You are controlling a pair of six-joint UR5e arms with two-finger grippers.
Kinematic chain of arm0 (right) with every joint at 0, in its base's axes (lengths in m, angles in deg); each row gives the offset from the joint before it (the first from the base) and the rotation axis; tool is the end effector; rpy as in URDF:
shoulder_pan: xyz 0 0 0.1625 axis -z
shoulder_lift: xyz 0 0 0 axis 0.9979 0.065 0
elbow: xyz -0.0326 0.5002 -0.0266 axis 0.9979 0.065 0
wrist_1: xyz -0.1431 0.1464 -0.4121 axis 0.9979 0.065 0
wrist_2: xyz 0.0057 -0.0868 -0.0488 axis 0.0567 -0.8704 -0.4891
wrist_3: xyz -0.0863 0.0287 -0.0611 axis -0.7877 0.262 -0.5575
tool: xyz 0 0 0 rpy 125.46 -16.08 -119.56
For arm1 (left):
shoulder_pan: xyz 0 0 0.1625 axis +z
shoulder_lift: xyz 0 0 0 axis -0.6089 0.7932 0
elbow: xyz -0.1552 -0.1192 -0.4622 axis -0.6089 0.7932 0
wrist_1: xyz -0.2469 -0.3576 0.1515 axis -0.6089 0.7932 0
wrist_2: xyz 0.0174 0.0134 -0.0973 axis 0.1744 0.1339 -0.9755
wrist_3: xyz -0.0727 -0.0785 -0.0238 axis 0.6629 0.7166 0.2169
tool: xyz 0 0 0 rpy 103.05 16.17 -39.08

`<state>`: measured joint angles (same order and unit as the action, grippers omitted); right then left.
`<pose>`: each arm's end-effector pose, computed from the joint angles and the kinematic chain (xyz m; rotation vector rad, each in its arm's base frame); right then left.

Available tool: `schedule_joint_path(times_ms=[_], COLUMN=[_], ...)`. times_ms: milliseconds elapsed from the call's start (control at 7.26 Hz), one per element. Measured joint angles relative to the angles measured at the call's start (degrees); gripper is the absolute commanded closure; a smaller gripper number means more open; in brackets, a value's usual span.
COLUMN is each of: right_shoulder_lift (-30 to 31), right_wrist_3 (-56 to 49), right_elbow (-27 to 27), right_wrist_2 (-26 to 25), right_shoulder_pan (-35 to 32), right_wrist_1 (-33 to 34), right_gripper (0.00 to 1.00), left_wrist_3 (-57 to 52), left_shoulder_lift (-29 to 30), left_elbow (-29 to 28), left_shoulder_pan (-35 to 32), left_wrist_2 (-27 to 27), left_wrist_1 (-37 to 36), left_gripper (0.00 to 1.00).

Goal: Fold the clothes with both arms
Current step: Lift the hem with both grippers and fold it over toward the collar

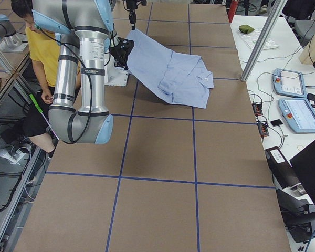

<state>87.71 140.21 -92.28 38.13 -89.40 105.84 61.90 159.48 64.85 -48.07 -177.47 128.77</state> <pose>-0.3059 -0.1732 0.2330 0.1030 -0.8824 0.3998 0.3194 -0.1817 0.2091 0.1085 1.2267 0.0570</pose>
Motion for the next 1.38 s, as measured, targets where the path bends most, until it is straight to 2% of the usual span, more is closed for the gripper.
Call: schedule_joint_path(times_ms=[138,413,826,1102,1377], right_shoulder_lift=[-4.1,-12.2,-19.8,-21.5,-23.2], right_wrist_3=[-4.3,-12.3,-18.0,-20.0,-22.4], right_elbow=[2.3,10.1,23.6,38.1,50.2], right_wrist_2=[2.6,6.7,7.5,7.2,7.0], right_shoulder_pan=[-5.5,-17.4,-28.5,-32.7,-35.1], right_wrist_1=[1.6,3.3,0.8,-12.3,-23.3], right_gripper=[1.00,1.00,1.00,1.00,1.00], left_wrist_3=[-3.2,-7.9,-16.7,-19.8,-20.2], left_shoulder_lift=[3.0,11.6,19.8,24.1,27.3], left_elbow=[-1.6,-11.7,-24.9,-33.6,-44.3], left_shoulder_pan=[-3.4,-11.3,-23.8,-28.2,-29.0], left_wrist_2=[-1.1,-1.5,-1.4,-0.3,2.3], left_wrist_1=[-2.6,-4.4,-4.4,-3.6,2.8], left_gripper=[1.00,1.00,1.00,1.00,1.00])
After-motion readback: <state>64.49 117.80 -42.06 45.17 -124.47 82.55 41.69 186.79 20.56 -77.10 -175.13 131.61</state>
